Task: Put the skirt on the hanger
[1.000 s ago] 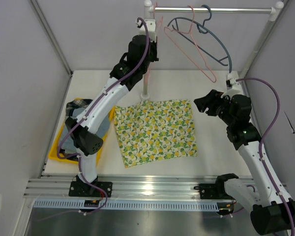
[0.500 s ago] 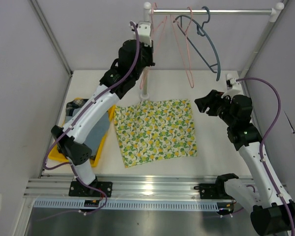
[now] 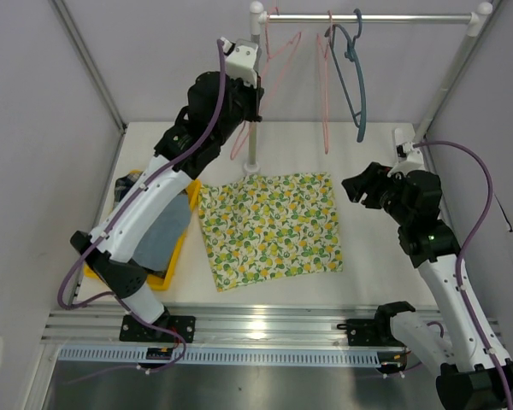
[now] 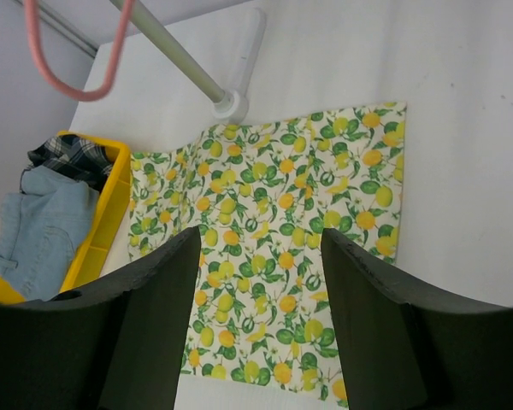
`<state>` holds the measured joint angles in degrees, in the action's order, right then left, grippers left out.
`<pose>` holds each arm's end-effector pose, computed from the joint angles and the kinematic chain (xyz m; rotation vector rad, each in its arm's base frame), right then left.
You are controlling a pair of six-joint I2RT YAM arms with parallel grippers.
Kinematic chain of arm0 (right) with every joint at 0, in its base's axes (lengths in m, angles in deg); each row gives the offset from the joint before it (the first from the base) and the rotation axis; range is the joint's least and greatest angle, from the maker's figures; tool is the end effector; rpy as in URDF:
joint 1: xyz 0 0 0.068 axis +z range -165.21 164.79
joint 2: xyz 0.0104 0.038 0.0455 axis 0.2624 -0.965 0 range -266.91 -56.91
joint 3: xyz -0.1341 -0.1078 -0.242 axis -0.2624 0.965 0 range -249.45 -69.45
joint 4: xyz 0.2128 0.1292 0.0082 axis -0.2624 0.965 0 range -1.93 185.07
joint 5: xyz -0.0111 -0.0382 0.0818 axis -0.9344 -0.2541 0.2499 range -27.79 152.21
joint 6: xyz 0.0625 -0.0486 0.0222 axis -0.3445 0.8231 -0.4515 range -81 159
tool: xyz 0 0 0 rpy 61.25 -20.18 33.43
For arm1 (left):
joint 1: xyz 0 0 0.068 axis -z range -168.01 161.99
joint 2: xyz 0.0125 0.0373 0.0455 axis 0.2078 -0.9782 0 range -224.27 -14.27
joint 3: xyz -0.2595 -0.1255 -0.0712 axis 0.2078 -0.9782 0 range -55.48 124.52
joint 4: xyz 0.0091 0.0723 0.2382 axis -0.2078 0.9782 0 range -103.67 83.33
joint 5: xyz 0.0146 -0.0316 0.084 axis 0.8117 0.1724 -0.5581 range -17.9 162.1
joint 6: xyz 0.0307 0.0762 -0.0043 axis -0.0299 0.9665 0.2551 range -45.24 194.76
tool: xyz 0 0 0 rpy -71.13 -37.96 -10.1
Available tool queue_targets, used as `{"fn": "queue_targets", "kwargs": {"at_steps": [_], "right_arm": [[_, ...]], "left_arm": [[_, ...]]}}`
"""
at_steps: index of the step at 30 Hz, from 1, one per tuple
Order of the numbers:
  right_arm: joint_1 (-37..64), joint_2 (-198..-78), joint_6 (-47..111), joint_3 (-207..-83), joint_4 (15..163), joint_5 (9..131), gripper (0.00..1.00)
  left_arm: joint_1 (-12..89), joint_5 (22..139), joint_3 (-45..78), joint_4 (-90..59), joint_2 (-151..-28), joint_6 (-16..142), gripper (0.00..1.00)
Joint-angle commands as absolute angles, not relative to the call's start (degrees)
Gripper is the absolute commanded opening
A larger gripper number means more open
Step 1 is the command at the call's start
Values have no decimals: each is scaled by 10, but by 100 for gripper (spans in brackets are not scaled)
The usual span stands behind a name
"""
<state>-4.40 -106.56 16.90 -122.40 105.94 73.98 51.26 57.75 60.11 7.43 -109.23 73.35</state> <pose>0.1941 0.0519 0.3706 0.0354 1.8598 0.5896 0.3086 -0.2294 0.5379 0.3255 1.5563 -0.3576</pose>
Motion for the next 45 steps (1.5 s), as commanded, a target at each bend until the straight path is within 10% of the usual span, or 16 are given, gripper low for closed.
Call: {"fn": "queue_targets", "kwargs": {"at_steps": [1,19,45], "right_arm": [[-41,-1045,179,-1224,1099,715,64],[131,-1010,126,-1188,1203,584,59],[239,-987,-25,-984,1185,475,48]], "left_arm": [[515,605,563,97,-1023,758,0],[569,956,-109,-108,-683,547,0],[667,919,-296,-421,-898,425,0]]}}
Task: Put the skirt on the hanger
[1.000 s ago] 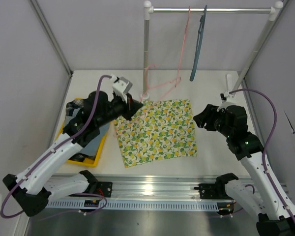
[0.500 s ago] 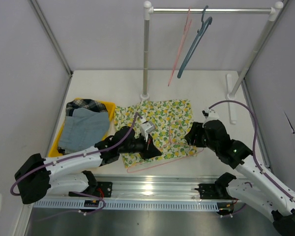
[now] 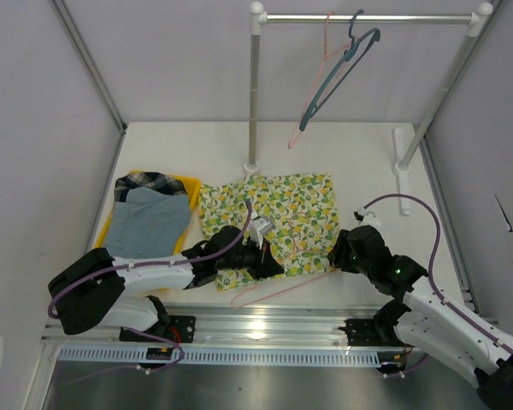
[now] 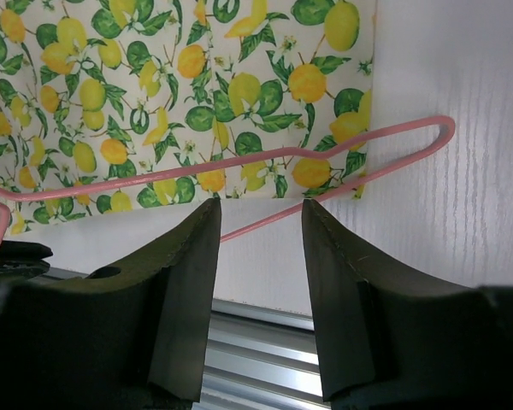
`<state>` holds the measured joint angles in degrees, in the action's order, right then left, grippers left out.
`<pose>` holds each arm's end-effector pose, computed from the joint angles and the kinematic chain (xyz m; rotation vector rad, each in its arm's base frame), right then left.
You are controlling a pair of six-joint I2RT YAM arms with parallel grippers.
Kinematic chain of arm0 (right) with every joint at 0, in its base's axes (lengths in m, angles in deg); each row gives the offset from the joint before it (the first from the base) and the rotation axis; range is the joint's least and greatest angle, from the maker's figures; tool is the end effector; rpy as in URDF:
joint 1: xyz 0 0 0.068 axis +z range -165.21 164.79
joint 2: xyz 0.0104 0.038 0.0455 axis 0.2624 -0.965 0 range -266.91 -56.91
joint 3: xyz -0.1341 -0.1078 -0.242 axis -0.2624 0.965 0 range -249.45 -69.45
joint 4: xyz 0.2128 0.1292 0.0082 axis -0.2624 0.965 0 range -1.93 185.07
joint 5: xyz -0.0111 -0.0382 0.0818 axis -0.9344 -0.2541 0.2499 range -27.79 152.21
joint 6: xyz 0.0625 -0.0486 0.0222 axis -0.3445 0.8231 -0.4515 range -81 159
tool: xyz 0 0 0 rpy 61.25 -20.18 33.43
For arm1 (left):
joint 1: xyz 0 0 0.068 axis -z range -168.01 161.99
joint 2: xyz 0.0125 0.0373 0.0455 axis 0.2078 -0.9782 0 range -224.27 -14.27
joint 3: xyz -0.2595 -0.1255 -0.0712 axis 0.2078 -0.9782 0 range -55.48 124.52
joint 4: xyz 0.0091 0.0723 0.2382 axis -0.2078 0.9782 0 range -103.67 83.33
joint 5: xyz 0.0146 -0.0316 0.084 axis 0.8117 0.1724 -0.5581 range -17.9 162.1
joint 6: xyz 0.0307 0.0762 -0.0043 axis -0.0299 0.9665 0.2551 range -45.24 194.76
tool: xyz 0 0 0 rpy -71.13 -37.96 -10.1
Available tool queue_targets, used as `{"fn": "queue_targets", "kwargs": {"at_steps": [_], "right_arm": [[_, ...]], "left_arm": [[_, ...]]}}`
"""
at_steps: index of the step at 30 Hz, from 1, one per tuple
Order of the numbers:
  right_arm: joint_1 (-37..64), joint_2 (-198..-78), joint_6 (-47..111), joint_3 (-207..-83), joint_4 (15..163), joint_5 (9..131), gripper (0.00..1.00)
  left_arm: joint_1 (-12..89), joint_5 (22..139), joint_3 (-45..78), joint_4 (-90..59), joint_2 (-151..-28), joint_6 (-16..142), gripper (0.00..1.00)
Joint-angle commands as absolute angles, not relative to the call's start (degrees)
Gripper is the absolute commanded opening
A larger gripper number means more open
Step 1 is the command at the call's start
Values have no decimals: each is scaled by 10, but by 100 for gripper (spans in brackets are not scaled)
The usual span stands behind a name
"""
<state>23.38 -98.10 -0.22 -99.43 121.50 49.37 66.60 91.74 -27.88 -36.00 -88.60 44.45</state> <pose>0.1224 0.0774 0.2164 0.1240 2.3596 0.4129 0.1386 -0.2368 0.2055 0.7035 2.1008 -1.2390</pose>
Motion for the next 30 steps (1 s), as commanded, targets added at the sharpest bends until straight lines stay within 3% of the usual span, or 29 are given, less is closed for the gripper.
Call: {"fn": "queue_targets", "kwargs": {"at_steps": [1,15,30], "right_arm": [[241,-993,-27,-976,1182,474,48],[241,-1038,-43,-914,1119,467,49],[244,-1031,-36,-925,1150,444,54]], "left_arm": [[667,916,-300,-432,-905,423,0],[664,979,-329,-501,-936,399,0],[622,1074,-338,-626,-1003,314,0]]}}
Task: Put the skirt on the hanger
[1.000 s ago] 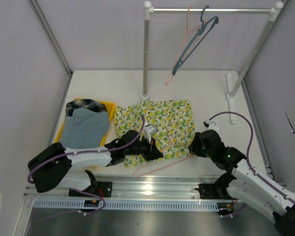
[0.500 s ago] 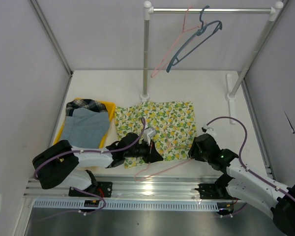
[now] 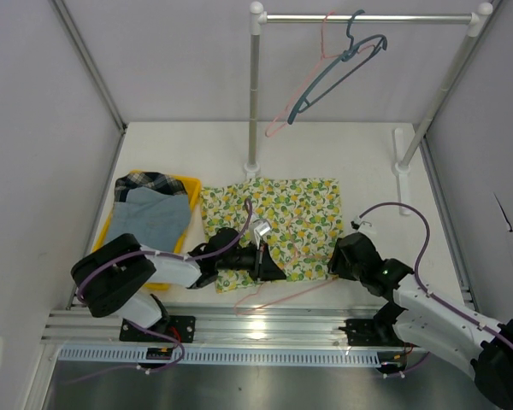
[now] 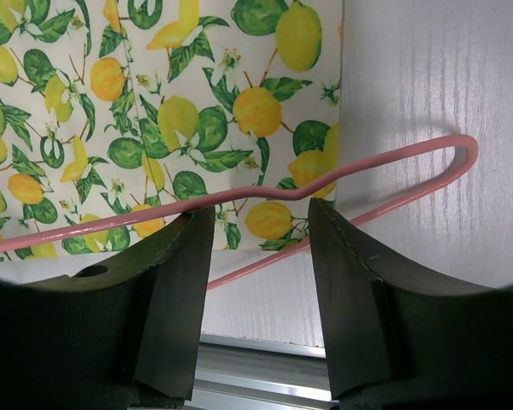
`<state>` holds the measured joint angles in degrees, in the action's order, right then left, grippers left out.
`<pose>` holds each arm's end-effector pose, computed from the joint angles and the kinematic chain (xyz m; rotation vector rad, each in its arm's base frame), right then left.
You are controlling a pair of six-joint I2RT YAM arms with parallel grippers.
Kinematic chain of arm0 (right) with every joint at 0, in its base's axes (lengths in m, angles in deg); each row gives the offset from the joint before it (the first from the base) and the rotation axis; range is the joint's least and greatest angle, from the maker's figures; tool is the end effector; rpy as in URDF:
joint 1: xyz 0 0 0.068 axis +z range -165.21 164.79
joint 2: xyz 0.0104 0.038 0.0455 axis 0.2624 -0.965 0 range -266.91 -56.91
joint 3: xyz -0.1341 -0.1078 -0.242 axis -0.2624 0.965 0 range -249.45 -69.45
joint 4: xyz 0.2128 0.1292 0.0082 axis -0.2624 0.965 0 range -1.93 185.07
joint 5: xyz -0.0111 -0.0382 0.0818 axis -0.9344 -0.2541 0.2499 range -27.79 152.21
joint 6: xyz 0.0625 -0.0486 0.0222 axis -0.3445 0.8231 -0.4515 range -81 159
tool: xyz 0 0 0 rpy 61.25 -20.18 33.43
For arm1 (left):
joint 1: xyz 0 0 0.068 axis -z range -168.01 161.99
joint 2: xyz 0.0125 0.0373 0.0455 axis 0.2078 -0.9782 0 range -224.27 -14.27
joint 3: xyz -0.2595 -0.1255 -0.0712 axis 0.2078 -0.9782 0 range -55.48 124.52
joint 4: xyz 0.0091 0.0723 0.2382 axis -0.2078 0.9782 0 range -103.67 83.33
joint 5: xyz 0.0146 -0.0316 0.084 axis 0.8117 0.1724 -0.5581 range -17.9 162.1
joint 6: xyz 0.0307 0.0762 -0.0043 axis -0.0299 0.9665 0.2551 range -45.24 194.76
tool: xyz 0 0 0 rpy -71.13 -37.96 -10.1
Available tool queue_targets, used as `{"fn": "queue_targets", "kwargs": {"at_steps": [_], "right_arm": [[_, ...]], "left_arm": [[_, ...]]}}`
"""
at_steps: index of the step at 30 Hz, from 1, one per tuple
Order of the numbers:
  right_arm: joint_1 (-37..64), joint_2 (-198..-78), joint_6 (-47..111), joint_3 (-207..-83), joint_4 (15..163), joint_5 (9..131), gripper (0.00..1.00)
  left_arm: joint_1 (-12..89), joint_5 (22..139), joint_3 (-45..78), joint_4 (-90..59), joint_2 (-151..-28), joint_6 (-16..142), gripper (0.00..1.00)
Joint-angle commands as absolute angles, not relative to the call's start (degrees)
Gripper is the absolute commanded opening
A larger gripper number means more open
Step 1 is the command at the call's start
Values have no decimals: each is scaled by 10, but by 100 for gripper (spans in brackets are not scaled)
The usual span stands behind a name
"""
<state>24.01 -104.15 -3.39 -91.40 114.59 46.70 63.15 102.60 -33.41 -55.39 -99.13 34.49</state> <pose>0.1263 0.0784 0.1684 0.1834 2.4464 0.3019 0.1473 -0.2410 0.1737 0.6166 2.1442 -1.4950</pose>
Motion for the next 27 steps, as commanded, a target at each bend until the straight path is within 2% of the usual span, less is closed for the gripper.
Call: {"fn": "queue_targets", "kwargs": {"at_steps": [1,5,12,16,19,20,22,23,27], "right_arm": [[244,-1032,-38,-925,1151,444,54],[253,-1052,-50,-926,1155,438,53],[262,-1075,-70,-912,1137,426,62],[268,-1103,-72,-913,1111,430,63],[270,-1122,-72,-916,1095,431,54],[270,-1125,-72,-918,1093,430,43],[265,-1130,-72,-928,1095,424,35],[261,-1131,-71,-933,1095,425,27],[209,-1125,-34,-969,1098,462,15]], "left_arm": [[619,1077,-333,-621,-1009,314,0],[617,1074,-323,-591,-1018,326,0],[610,1067,-308,-545,-1032,341,0],[606,1066,-307,-540,-1039,345,0],[602,1059,-304,-540,-1042,350,0],[601,1058,-301,-536,-1043,353,0],[596,1050,-295,-531,-1046,362,0],[595,1047,-292,-523,-1048,364,0],[592,1021,-254,-493,-1059,389,0]]}}
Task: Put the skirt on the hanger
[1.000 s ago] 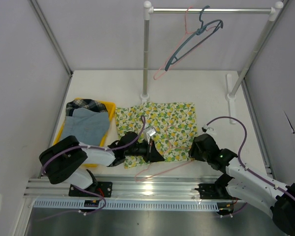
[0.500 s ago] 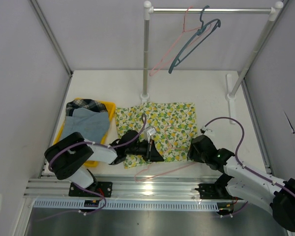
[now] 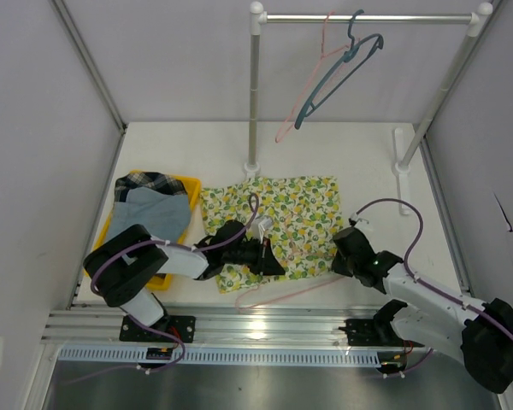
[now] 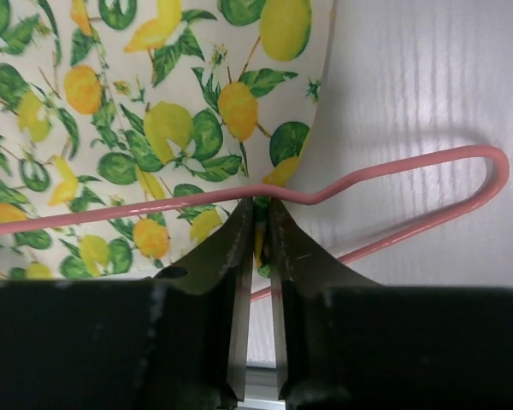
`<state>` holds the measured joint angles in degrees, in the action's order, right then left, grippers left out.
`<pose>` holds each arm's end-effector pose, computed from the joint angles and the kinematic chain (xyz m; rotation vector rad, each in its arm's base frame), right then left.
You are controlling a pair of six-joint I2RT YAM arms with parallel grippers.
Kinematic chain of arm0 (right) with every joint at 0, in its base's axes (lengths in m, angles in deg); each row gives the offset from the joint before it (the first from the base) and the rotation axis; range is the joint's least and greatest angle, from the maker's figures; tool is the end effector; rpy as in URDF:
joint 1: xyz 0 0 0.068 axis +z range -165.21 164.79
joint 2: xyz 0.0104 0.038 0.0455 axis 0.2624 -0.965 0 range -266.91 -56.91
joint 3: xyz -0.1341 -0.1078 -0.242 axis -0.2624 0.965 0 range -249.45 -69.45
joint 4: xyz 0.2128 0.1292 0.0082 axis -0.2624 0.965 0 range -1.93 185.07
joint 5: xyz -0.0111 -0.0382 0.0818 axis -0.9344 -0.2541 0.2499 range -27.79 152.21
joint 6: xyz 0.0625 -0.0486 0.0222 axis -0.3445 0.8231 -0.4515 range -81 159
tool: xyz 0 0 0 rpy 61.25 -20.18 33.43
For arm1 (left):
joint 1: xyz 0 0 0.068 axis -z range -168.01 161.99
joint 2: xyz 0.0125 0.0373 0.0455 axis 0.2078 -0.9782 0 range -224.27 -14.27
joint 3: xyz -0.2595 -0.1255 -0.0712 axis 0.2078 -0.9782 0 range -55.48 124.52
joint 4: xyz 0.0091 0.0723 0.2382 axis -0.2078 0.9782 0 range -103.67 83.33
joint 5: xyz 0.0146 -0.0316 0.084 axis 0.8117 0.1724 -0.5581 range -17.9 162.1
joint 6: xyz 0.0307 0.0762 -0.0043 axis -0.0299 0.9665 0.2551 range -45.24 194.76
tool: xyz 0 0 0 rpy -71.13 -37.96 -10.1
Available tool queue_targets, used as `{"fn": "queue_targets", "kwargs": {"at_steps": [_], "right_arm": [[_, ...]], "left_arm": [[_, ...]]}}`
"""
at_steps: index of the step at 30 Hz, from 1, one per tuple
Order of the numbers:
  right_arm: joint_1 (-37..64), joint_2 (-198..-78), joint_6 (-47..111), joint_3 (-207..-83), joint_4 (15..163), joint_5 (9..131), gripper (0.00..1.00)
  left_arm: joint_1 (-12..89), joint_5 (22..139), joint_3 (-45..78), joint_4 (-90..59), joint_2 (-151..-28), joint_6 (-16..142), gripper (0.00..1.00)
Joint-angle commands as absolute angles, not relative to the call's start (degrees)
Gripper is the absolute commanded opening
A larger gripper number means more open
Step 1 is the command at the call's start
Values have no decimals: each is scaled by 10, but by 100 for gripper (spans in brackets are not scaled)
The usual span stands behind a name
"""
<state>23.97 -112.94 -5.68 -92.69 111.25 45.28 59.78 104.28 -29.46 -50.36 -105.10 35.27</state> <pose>0.1416 0.0885 0.1598 0.2337 2.4906 0.2344 0.1705 -0.2448 0.1547 0.5659 2.2768 -1.4389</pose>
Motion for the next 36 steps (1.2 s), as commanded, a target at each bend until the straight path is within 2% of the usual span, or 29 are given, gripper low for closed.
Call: {"fn": "queue_targets", "kwargs": {"at_steps": [1,4,11,17,26,36], "right_arm": [[175,-1124,-24,-986,1098,473,14],[106,-1129,9,-1023,1099,519,10],[24,-1152,46,-1082,1108,576,10],[-11,-1185,53,-1097,1093,632,10],[12,-1201,42,-1096,1093,623,8],[-82,-1183,63,-1121,1119,675,9]], "left_arm": [[592,1011,-250,-487,-1066,398,0],[592,992,-223,-465,-1080,417,0],[591,918,-206,-449,-1105,451,0],[606,893,-232,-482,-1102,457,0],[648,778,-179,-409,-1103,488,0],[652,692,-223,-409,-1087,518,0]]}}
